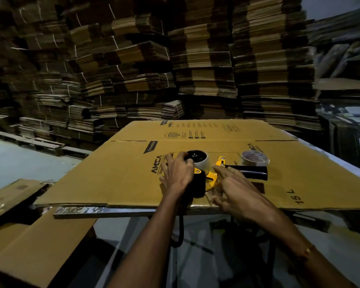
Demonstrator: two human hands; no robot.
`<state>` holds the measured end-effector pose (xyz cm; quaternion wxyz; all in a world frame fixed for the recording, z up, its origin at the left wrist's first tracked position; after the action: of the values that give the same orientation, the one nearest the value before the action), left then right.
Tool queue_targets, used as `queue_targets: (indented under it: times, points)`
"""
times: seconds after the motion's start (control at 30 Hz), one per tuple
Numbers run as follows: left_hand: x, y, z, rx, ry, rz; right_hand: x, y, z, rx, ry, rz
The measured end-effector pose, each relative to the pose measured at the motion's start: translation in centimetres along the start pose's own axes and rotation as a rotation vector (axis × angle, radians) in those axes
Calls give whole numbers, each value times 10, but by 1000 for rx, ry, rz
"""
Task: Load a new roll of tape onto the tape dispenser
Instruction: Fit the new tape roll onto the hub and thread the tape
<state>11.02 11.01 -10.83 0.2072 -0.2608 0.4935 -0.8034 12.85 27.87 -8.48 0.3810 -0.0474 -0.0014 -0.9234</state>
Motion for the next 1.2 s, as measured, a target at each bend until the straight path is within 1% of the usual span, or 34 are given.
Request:
queue_targets:
  times: [0.17,0.43,0.57,0.67,0.77,0.83,0.87,0.9,0.93,1.03,1.07,1.1,1.13,1.2]
  points:
    - [2,3,-2,-11,6,2,-7,-4,-2,29,3,-81]
    - [11,9,-5,-53,5,17,-18,0,4,154,55,-70]
    - [16,11,-7,-75,54,7,-16,-2,4,225,66,-60]
    - [26,20,-6,-216,129,60,-16,-3,2,235,63,-59]
    - [25,24,-1,-475,206,153,-15,-5,1,240,67,-61]
    - [16,26,5,-676,216,250,-14,-5,1,240,66,-59]
    - [13,29,9,-725,195,265,-13,-5,0,241,66,-61]
    - [9,33,15,-710,145,241,-13,-5,0,245,66,-64]
    - [6,38,22,-621,64,175,-12,-6,-1,250,65,-66]
    - [-24,43,39,-276,-196,-130,-11,-7,-2,257,51,-65]
    - [-42,40,38,-208,-236,-238,-11,-8,-1,262,46,-65]
    - [-63,35,33,-168,-226,-344,-10,-7,-1,266,46,-67]
    - [-82,30,26,-146,-173,-430,-10,-7,-1,268,48,-70]
    - [-109,26,7,-92,-39,-511,-9,-6,-1,258,40,-69]
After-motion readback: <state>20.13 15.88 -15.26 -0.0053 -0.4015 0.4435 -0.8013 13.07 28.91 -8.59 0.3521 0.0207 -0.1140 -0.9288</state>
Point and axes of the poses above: each hand's wrist, its own x-axis towards the middle knuckle, its own z-axis out of the back of the hand, y = z × x, the point moved 4 cm from there along x, towards the middle knuckle, and after that the axes turned 15 degrees about -x, right-handed, at the moved point
